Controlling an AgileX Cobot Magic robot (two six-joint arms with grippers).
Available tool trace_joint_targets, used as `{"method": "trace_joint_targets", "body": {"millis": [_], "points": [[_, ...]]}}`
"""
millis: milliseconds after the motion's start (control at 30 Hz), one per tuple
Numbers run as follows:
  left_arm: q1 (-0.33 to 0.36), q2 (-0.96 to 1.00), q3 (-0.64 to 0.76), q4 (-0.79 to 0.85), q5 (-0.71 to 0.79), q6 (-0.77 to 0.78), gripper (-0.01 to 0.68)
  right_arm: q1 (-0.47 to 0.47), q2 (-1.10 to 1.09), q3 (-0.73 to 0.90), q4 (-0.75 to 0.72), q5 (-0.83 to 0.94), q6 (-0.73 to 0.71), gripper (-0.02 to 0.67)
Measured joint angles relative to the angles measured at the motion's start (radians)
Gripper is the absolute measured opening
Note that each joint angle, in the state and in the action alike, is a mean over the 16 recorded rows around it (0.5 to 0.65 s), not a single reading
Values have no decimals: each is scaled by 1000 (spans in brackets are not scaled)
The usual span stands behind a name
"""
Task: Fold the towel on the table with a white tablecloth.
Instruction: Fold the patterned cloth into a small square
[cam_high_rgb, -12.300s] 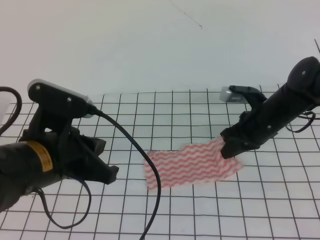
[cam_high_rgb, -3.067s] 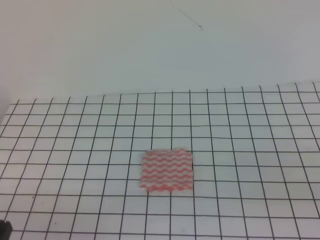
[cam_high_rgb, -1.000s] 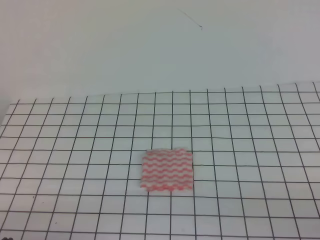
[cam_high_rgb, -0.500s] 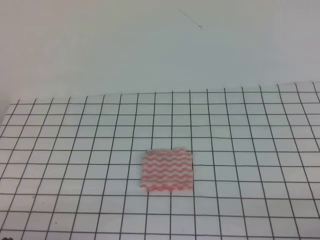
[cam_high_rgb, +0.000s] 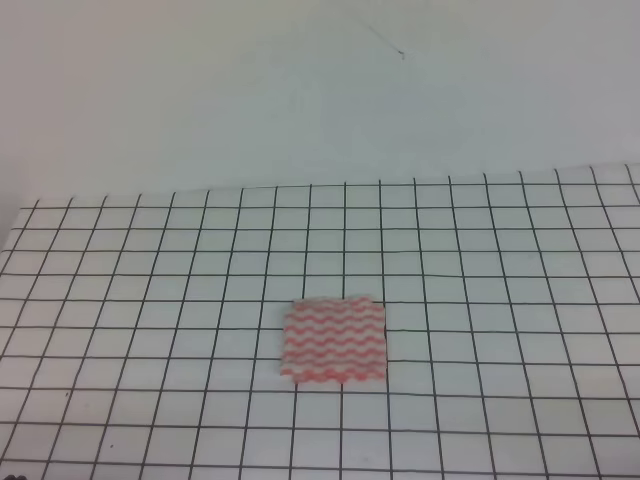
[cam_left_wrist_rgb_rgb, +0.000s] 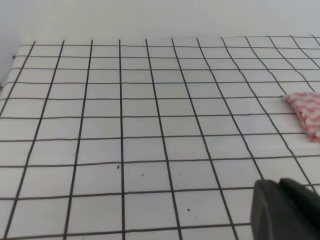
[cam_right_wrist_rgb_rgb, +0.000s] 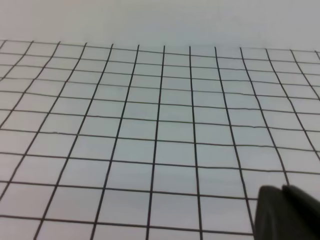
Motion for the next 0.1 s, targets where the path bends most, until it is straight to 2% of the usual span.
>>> {"method": "trace_joint_targets", "body": {"millis": [100], "points": [[0, 0, 0, 0, 0, 0, -2, 0, 0, 0, 0, 0, 0, -1]]}}
